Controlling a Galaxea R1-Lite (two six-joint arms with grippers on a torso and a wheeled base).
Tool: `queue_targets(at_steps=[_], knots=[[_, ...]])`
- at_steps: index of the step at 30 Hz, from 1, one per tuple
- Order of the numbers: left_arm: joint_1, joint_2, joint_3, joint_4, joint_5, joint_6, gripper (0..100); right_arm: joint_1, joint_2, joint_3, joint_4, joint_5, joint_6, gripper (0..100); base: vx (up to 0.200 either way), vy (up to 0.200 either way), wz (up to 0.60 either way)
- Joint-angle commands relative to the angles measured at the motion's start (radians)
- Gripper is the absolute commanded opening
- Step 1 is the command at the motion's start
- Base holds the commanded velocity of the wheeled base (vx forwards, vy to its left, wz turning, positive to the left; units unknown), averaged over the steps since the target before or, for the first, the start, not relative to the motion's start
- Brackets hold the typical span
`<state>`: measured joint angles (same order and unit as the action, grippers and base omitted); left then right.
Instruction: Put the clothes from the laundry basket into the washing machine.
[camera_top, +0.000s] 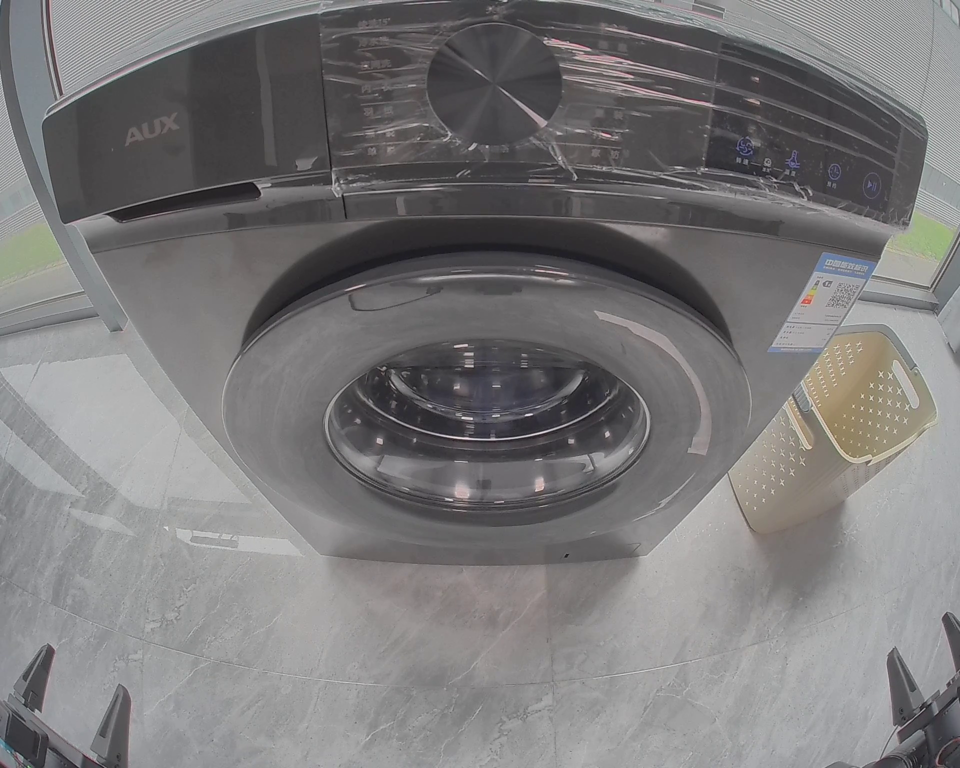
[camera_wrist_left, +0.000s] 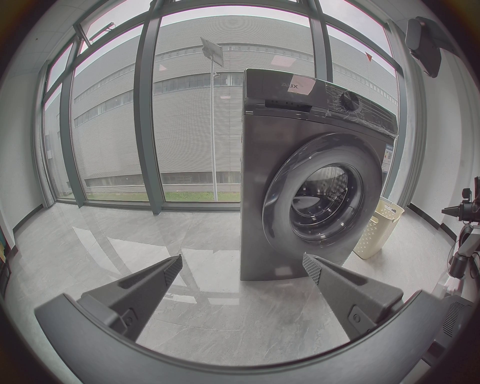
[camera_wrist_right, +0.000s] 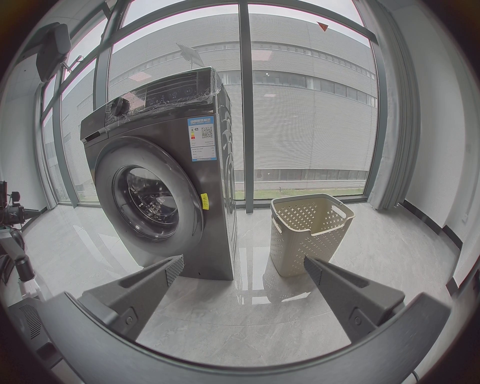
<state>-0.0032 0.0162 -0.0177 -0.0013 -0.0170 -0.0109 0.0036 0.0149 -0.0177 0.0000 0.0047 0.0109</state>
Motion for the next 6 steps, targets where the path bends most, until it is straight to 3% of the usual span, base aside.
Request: queue_targets(at_steps=[1,6], knots=[[0.000,-0.013,0.018,0.000,0.000,0.000,100,0.001,-0.015,0.018,0.000,0.001,-0.003,100,0.000,0.000,0.00],[0.000,-0.013,0.018,0.000,0.000,0.000,100,0.001,-0.015,0.018,0.000,0.001,-0.003,100,0.000,0.000,0.00]])
